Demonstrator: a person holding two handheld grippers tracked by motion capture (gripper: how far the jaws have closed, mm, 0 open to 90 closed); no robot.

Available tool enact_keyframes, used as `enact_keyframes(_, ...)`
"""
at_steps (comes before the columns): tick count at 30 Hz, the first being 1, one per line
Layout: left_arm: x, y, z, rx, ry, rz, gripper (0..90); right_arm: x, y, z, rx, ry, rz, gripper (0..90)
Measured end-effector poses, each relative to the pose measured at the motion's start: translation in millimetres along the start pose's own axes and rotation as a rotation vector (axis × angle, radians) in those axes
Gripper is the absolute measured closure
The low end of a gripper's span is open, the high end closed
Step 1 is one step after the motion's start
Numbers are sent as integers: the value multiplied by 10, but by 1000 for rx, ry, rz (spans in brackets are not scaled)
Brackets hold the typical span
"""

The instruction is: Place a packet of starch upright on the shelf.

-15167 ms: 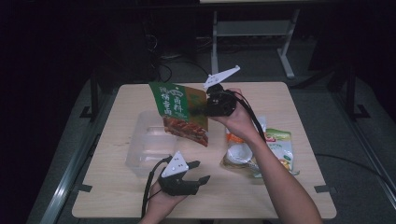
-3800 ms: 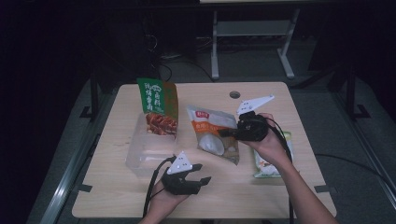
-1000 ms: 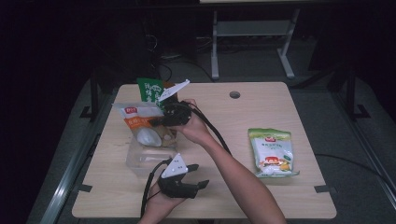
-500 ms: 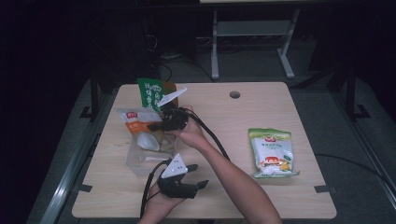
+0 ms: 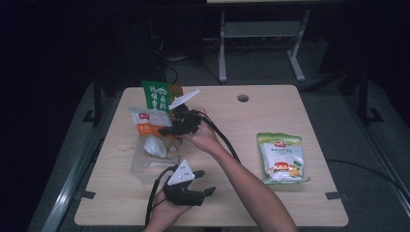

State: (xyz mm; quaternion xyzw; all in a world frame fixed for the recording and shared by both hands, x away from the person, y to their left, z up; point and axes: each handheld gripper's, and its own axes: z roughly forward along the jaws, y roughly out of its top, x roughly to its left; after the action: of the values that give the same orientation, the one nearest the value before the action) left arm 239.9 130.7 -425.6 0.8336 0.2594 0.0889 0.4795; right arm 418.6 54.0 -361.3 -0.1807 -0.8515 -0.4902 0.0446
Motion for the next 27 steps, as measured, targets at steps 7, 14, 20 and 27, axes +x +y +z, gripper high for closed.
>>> enact_keyframes(7, -5, -2, 11, 3, 3, -2, 342, 0, -73, -52, 29, -13, -5, 885)
enact_keyframes(14, 10, -3, 17, 4, 7, -6, 341, -58, -133, -80, 41, -31, 2, 887)
enact_keyframes(20, 13, -1, 13, 6, 12, -7, 334, -50, -124, -109, 35, -39, 2, 786)
enact_keyframes(27, 6, 2, 24, 5, 13, -12, 329, -58, -130, -267, 25, -30, 16, 704)
